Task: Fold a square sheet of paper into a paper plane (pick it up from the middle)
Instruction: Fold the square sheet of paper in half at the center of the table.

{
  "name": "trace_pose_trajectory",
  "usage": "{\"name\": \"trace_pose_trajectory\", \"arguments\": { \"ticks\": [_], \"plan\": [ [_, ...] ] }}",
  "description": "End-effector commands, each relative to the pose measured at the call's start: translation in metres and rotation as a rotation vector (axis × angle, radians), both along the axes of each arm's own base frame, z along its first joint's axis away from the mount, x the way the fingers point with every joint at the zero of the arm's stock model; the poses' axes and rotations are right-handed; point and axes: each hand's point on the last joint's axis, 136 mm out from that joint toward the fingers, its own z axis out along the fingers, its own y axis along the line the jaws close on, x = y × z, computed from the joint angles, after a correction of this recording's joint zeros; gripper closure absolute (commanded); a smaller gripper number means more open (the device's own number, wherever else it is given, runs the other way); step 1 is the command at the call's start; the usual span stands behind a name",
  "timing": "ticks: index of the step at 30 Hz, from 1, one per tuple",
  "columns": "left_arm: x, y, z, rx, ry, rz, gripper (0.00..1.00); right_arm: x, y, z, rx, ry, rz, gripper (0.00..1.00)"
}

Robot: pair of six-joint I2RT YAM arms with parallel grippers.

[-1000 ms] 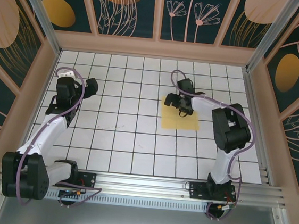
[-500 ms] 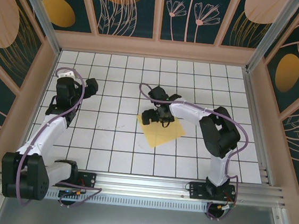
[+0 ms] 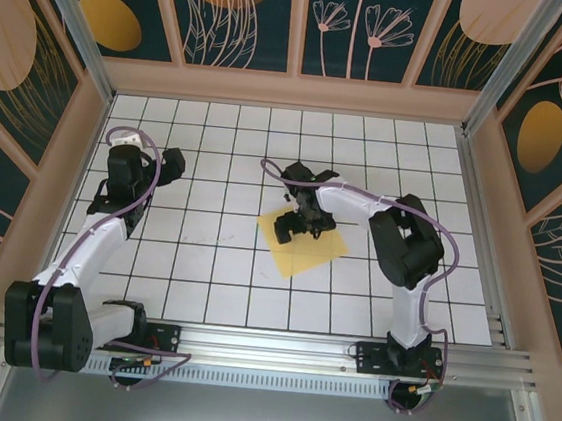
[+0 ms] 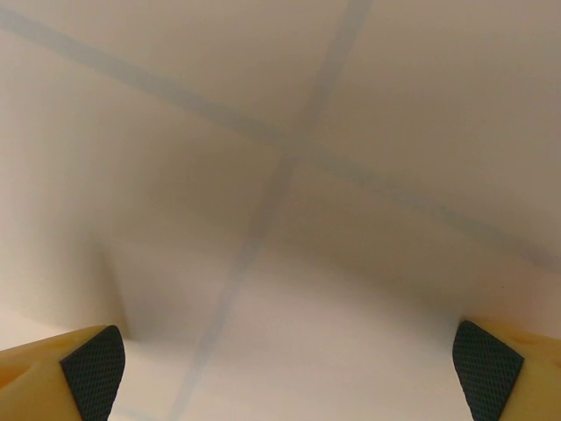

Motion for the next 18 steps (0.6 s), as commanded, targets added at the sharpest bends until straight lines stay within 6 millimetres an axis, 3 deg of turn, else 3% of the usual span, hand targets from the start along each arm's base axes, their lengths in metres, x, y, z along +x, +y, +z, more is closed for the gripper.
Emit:
{"name": "trace_pose_trajectory", "arguments": {
  "ticks": [1,10,18],
  "plan": [
    [0.002,0.002,0.000,-0.004,-0.007,0.005,0.01,0.001,-0.003,-0.003,-0.030,0.020,0.012,0.01],
    [0.005,0.002,-0.010,-0.003,0.031,0.008,0.01,-0.007,-0.010,-0.024,-0.074,0.061,0.005,0.01],
    [0.006,0.002,-0.013,-0.003,0.041,0.009,0.01,-0.012,-0.019,-0.037,-0.113,0.078,-0.003,0.11]
  ]
}}
